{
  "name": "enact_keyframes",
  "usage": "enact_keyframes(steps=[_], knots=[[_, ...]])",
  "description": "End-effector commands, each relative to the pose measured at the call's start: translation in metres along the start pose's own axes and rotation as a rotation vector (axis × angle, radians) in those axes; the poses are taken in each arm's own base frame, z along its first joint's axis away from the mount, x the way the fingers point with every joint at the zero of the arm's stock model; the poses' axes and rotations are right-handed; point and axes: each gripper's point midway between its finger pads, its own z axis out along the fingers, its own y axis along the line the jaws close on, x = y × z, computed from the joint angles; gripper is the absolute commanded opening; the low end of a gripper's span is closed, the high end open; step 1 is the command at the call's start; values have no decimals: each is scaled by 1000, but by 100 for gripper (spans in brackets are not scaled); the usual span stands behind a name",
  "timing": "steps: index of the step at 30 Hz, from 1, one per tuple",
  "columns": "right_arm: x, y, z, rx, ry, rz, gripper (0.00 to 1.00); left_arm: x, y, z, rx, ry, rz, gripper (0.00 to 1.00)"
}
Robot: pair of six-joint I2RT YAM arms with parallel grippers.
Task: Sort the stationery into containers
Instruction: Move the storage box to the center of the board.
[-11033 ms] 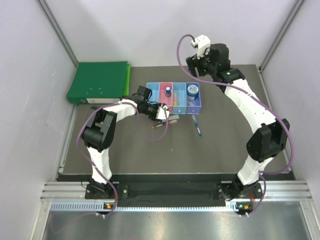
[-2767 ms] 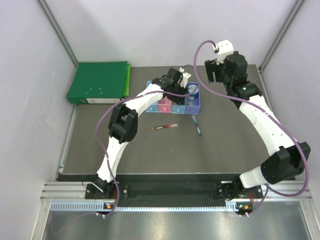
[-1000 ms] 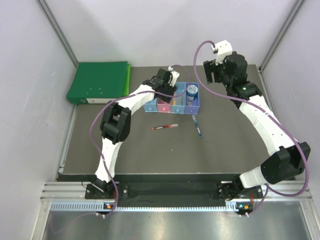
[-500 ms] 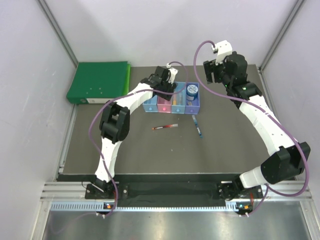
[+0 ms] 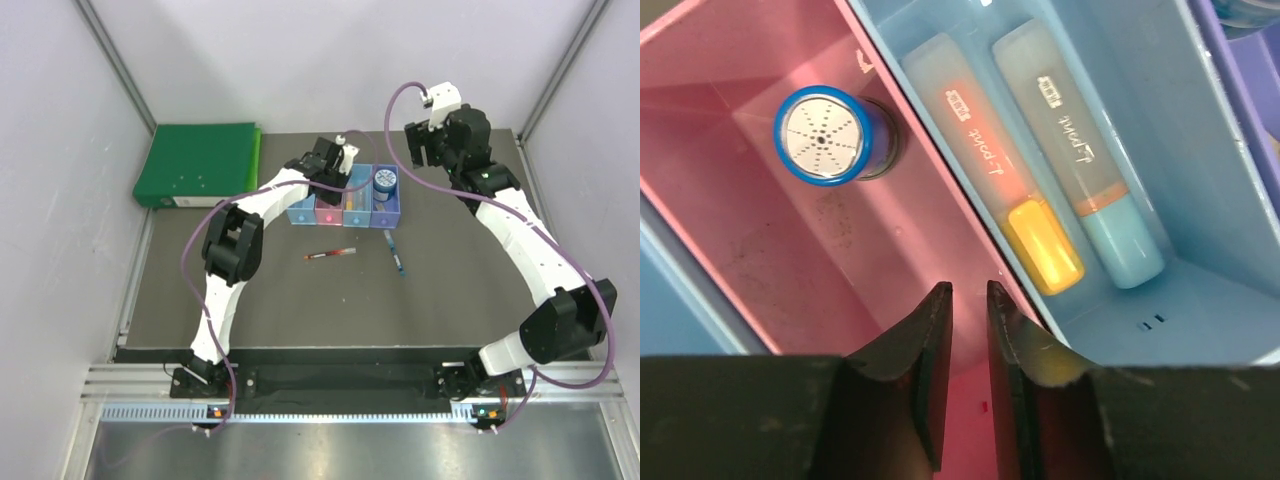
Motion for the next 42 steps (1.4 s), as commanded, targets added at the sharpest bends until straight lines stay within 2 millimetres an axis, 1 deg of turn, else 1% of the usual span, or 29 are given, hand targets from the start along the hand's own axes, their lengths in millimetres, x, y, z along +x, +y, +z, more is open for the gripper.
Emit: enact_keyframes(steps=[1, 2, 3, 5, 7, 9, 10, 12, 14, 18, 26, 31, 37, 42], knots=[[-34, -12, -6, 18, -81, 18, 81, -10, -8, -5, 33, -25, -3, 23], [-35, -12, -6, 18, -82, 19, 81, -11, -8, -6, 35, -25, -2, 22], [-35, -12, -6, 18, -82, 19, 81, -10, -9, -6, 36, -20, -3, 19], [-34, -12, -6, 18, -81, 18, 81, -11, -9, -7, 36, -22, -5, 18], [-34, -12, -6, 19, -79, 18, 81, -11, -13, -9, 48, -20, -11, 16], [-35, -12, -6, 19, -84, 19, 81, -6, -18, -10, 61, -9, -3, 13], [-36, -13, -7, 20, -85, 19, 81, -6, -19, -11, 65, -9, 0, 8], [-34, -12, -5, 19, -80, 19, 81, -2, -23, -12, 76, -1, 0, 4], [-34, -12, -5, 18, -81, 18, 81, 0, -27, -12, 86, 6, 7, 3], [-34, -12, -5, 21, -80, 19, 81, -1, -34, -16, 114, 2, 8, 3], [-33, -12, -5, 19, -79, 18, 81, -2, -37, -16, 122, 1, 15, 1], [-31, -11, -4, 19, -76, 19, 81, -1, -45, -17, 136, 2, 27, 1], [-31, -12, -6, 19, -77, 18, 81, -5, -44, -19, 125, -9, 37, 1], [-30, -11, -7, 19, -76, 18, 81, -19, -30, -22, 51, -58, 63, 4]])
